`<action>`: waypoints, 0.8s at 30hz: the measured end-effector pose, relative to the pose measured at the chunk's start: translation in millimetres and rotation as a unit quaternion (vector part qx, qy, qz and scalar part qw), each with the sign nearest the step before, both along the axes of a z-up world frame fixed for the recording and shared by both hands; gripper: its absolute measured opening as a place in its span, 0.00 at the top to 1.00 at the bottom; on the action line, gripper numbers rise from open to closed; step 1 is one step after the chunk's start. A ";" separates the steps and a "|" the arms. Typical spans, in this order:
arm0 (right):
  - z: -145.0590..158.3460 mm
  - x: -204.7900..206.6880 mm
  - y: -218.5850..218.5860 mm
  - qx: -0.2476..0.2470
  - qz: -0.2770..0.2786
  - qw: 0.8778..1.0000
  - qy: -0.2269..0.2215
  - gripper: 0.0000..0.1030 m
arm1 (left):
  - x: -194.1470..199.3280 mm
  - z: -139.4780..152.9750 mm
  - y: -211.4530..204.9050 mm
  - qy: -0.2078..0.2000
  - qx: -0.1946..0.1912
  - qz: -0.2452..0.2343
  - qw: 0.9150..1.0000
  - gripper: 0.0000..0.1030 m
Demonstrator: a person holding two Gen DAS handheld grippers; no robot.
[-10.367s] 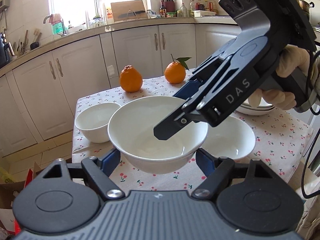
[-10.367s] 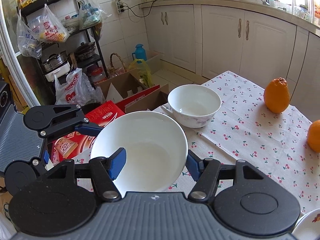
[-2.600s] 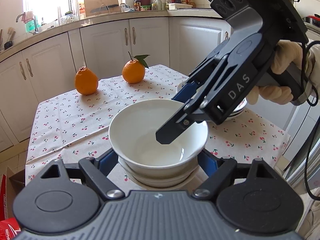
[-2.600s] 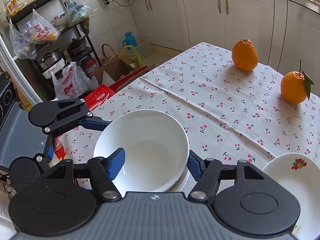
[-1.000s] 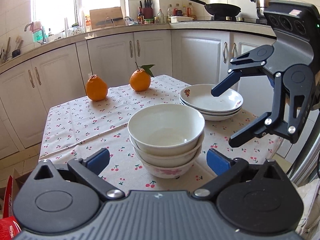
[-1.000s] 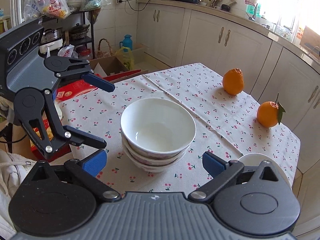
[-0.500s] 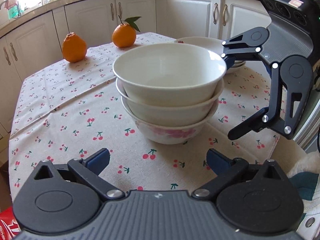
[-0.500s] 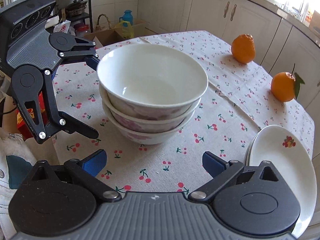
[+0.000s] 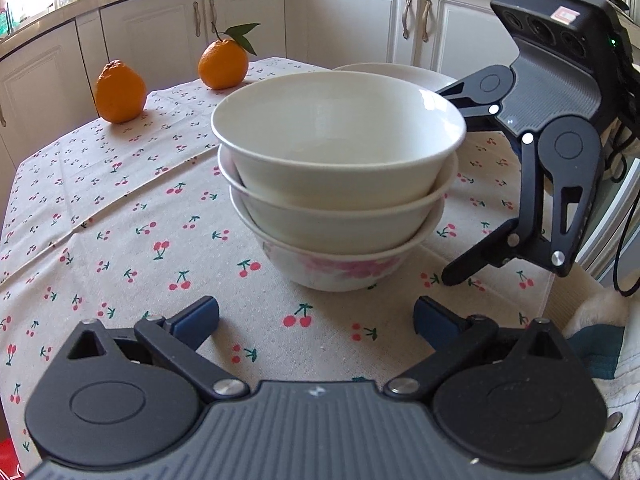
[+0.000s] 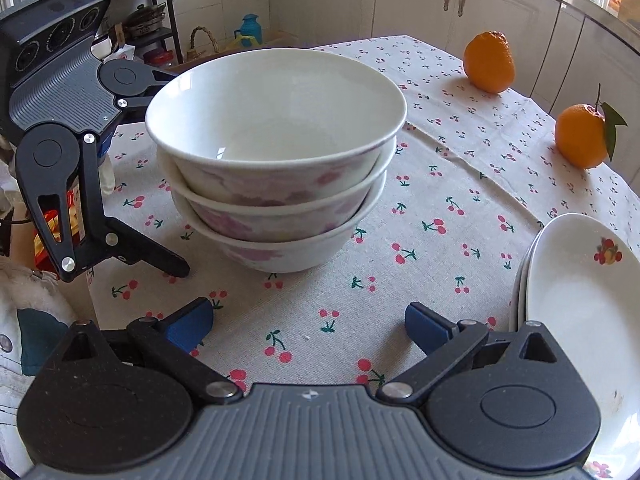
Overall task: Organize plates and bowls
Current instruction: 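Grip the three-bowl stack from opposite sides with both grippers, then lift the bowl stack with both grippers and carry it over the plate stack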
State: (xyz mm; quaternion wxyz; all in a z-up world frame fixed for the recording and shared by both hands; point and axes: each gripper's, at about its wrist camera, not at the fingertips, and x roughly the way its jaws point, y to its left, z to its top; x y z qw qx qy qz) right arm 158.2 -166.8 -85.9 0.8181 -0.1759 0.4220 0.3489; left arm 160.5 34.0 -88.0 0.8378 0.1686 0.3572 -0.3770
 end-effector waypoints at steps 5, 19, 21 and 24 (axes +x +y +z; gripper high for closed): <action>1.1 -0.4 1.3 -0.001 -0.001 1.000 -0.002 0.00 | 5.0 2.1 -2.8 0.007 0.006 -0.006 1.000 0.00; 27.8 16.5 21.6 -0.015 0.110 0.993 -0.036 0.06 | 26.8 17.7 -6.4 -0.004 0.020 -0.113 0.993 0.08; 29.1 18.3 22.4 -0.014 0.119 0.992 -0.034 0.08 | 28.6 17.4 -6.8 0.000 0.023 -0.118 0.993 0.11; 31.8 17.2 23.5 -0.017 0.131 0.991 -0.032 0.10 | 30.8 19.8 -6.5 0.010 0.020 -0.122 0.992 0.14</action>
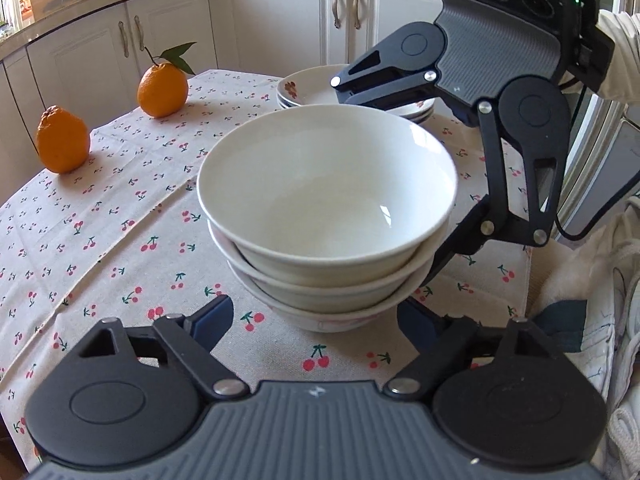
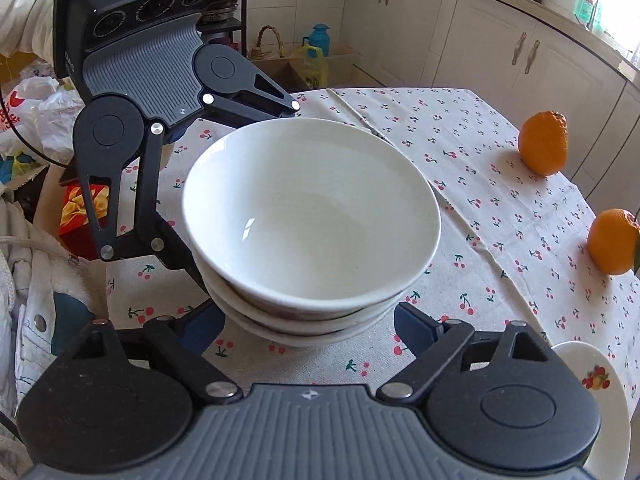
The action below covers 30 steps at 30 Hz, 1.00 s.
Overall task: Organize plates and bowls
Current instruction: 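Lift the bowl stack with both grippers and carry it over the plate stack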
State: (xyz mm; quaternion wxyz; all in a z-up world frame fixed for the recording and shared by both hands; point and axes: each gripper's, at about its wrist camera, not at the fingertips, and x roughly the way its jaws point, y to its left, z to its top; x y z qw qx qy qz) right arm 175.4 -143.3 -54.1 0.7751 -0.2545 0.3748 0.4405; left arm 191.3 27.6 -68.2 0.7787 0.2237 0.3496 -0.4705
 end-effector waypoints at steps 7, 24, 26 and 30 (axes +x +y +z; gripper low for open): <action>0.7 5.0 0.9 -0.003 0.011 1.000 0.014 0.15 | -1.1 3.3 0.8 0.007 -0.002 -0.013 1.000 0.17; -0.1 11.8 1.8 -0.003 0.015 0.999 0.032 0.15 | 5.4 1.5 -3.3 0.015 -0.001 -0.037 0.999 0.20; -0.1 12.1 1.9 -0.002 0.015 0.999 0.032 0.16 | 4.6 1.6 -3.8 0.014 -0.001 -0.036 0.999 0.20; -0.3 14.1 1.6 0.002 0.011 0.999 0.037 0.16 | 4.4 2.4 -3.7 0.014 -0.002 -0.035 0.999 0.20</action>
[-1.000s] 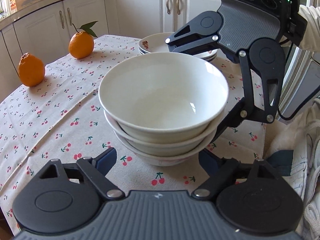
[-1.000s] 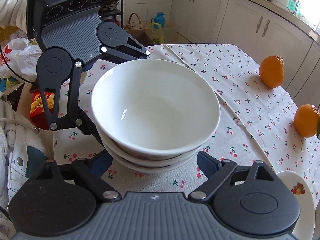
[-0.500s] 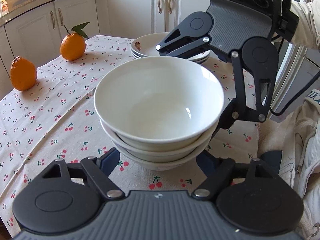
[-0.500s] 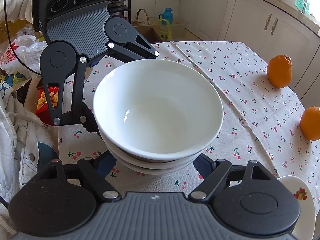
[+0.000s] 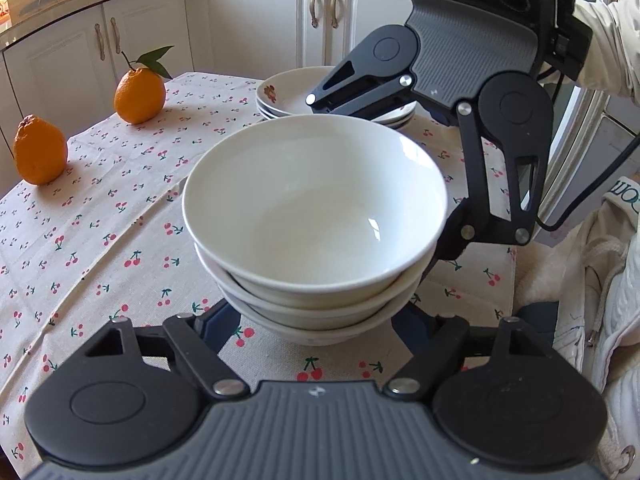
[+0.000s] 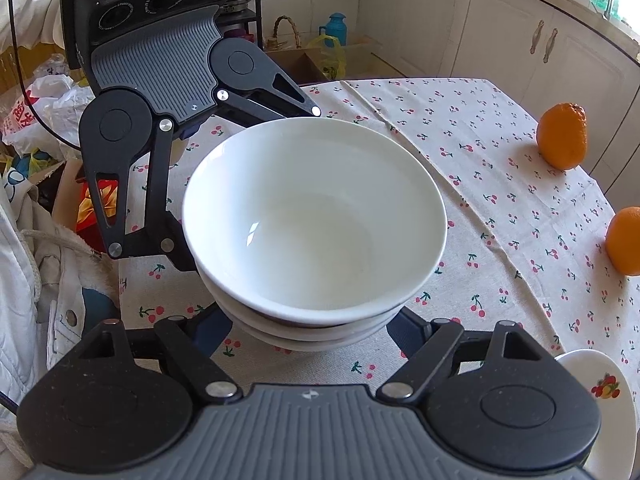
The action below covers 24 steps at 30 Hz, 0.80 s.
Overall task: Organize plates and bowls
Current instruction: 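Lift the bowl stack with both grippers and carry it over the plate stack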
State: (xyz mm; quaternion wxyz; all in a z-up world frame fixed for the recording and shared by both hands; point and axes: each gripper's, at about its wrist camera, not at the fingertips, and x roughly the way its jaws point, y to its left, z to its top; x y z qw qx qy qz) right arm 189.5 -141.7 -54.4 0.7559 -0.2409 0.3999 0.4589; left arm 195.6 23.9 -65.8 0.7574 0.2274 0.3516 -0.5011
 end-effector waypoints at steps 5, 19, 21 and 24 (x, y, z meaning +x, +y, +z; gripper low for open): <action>0.0 2.6 -2.2 0.006 -0.003 1.000 0.009 0.16 | -1.6 3.3 -0.9 -0.004 0.005 0.000 1.000 0.21; 31.4 5.1 -33.6 0.002 -0.013 0.999 -0.037 0.16 | 7.9 32.1 -32.7 -0.038 -0.001 -0.007 0.999 0.20; 38.3 7.5 -45.9 0.003 -0.022 0.999 -0.042 0.16 | 12.2 38.1 -43.9 -0.044 -0.005 -0.013 0.999 0.20; 46.5 9.9 -64.8 -0.002 -0.037 0.998 -0.055 0.16 | 19.5 45.0 -63.1 -0.058 -0.007 -0.029 0.998 0.20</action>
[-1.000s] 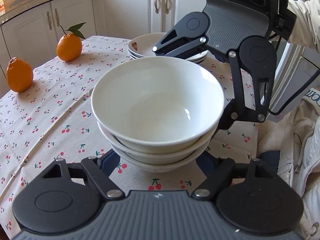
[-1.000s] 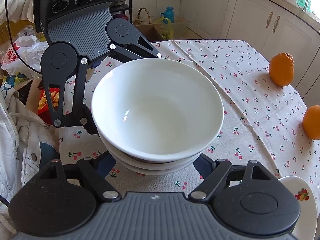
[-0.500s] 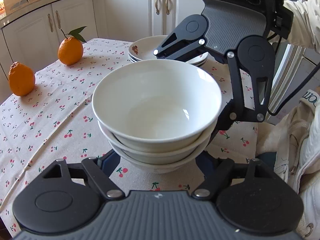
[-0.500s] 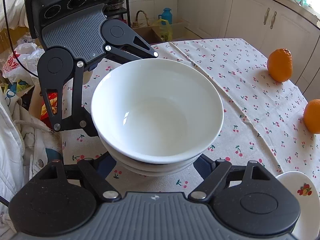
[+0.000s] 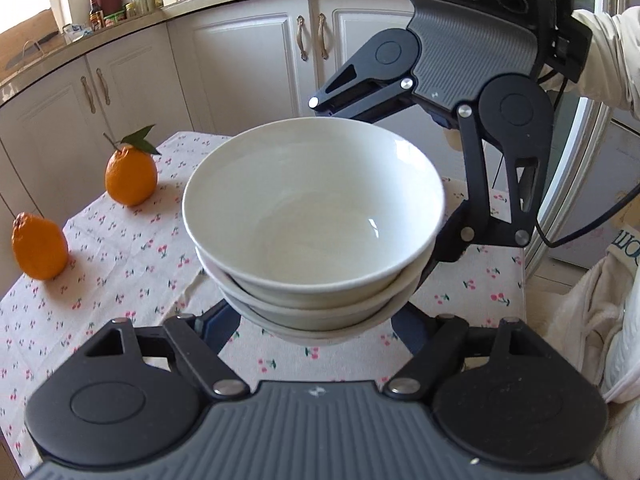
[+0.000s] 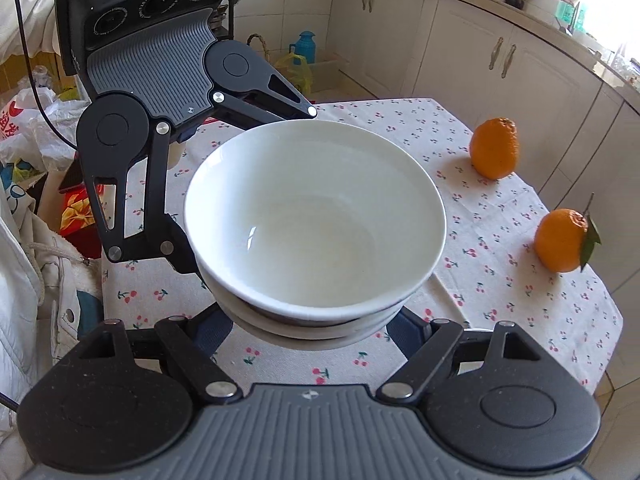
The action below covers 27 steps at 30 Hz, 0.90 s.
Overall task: Organize plates and bowls
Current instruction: 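Lift the bowl stack with both grippers and carry it over the plate stack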
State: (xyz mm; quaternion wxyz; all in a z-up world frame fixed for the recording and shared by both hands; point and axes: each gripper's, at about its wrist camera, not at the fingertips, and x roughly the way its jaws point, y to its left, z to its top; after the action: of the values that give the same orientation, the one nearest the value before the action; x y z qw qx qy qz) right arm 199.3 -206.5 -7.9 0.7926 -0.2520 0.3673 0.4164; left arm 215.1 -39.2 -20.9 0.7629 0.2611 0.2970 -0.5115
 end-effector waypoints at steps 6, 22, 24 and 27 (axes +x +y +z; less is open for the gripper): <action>10.6 4.3 -43.2 -0.016 -0.035 0.999 -0.017 0.16 | 19.6 4.9 -47.9 -0.010 -0.009 -0.033 0.999 0.20; -17.9 17.9 -119.7 -0.020 -0.096 0.995 0.012 0.16 | 43.2 -24.9 -125.5 0.007 -0.003 -0.077 0.997 0.20; -19.9 20.8 -122.3 -0.017 -0.098 0.995 0.015 0.16 | 46.0 -26.5 -127.5 0.011 -0.002 -0.075 0.997 0.20; -23.3 24.3 -123.2 -0.012 -0.102 0.994 0.019 0.16 | 48.8 -28.8 -128.3 0.013 0.001 -0.073 0.997 0.20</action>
State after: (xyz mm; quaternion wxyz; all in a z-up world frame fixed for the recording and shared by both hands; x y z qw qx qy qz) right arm 223.6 -329.7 -31.2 0.8210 -0.2150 0.4109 0.3331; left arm 263.9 -167.5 -49.7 0.7191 0.2757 0.2875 -0.5694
